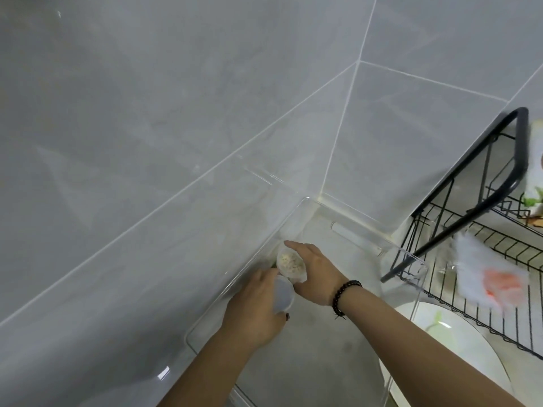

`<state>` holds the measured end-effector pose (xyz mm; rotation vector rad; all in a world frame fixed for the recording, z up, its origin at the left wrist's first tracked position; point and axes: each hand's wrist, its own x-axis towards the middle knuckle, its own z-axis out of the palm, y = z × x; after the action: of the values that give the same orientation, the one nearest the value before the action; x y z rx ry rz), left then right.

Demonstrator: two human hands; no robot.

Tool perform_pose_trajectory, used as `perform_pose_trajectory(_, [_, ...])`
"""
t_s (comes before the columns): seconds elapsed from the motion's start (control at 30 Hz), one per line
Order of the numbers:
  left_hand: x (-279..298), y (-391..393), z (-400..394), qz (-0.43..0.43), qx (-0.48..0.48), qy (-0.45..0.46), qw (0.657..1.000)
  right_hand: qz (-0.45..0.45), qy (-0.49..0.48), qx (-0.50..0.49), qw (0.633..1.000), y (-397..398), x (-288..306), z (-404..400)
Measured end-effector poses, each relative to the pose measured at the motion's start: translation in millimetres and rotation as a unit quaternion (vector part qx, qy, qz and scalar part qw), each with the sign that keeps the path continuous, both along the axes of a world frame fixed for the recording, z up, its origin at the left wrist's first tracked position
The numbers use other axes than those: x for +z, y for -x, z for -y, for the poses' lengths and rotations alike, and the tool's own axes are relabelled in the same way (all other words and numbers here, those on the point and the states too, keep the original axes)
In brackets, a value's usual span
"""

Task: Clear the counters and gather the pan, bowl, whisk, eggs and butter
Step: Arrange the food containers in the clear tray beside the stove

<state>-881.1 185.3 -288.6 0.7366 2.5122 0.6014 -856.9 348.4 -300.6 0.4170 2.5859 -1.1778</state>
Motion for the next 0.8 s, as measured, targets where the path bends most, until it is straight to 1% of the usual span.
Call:
perform_pose_trajectory(0.2, [5,-5,6,-0.04,-0.005,0.007,0.999,-0.037,-0.023,-0.039,0.998,2,-6,1])
perform_pose_trajectory(0.3, [9,-10,12,-0.05,0.006,0.001,0.999,-0.063,0.0,-0.077,0.995,-6,-1,0])
perform_pose_trajectory(0.4, [14,-16,19,-0.037,0.038,-0.04,0.998,-0.082,0.022,-0.126,0.988,-18,8,-2])
perform_pose_trajectory(0.47, [17,-19,22,-0.006,0.074,-0.097,0.993,-0.1,0.05,-0.161,0.981,-28,18,-6])
perform_pose_trajectory(0.53, [21,-21,23,0.048,0.124,-0.174,0.976,-0.125,0.072,-0.192,0.971,-41,31,-11])
perform_pose_trajectory(0.63, [25,-19,22,0.132,0.176,-0.269,0.938,-0.164,0.094,-0.234,0.954,-61,55,-18])
perform_pose_trajectory(0.73, [37,-21,16,0.182,0.179,-0.355,0.899,-0.199,0.115,-0.256,0.939,-82,79,-25])
perform_pose_trajectory(0.77, [42,-23,13,0.208,0.174,-0.39,0.88,-0.205,0.117,-0.258,0.937,-88,86,-28])
perform_pose_trajectory(0.8, [46,-27,10,0.243,0.173,-0.428,0.853,-0.21,0.122,-0.261,0.934,-95,93,-29])
